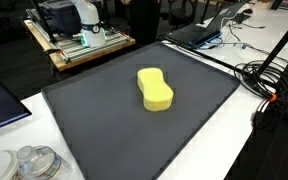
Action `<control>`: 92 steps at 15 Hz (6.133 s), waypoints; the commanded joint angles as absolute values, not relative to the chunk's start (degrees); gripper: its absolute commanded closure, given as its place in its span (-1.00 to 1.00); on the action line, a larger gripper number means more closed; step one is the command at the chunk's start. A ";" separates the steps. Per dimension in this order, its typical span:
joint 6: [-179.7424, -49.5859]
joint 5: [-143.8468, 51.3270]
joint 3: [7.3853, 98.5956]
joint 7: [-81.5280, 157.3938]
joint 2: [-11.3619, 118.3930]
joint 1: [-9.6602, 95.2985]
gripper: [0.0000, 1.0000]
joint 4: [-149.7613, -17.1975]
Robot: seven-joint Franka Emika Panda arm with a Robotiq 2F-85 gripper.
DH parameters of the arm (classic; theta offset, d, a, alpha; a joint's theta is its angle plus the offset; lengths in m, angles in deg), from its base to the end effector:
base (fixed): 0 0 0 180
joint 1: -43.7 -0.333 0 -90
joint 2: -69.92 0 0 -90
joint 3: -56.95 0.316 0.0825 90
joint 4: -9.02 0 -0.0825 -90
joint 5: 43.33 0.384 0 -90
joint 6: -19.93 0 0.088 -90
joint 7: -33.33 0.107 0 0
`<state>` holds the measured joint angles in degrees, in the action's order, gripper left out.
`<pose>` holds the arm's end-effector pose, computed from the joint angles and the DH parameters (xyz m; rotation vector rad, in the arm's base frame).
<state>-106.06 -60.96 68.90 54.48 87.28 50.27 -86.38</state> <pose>0.4807 0.0599 0.8115 2.6752 -0.2484 1.2754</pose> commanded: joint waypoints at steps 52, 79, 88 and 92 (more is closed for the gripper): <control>-77.55 -81.42 68.70 67.41 56.59 28.30 -1.00 -91.34; -84.77 -87.43 64.82 80.05 43.69 18.94 -1.00 -93.14; -100.48 -90.79 65.67 71.09 61.01 24.48 -1.00 -117.29; -112.18 -93.92 65.59 64.20 68.54 27.88 -1.00 -127.50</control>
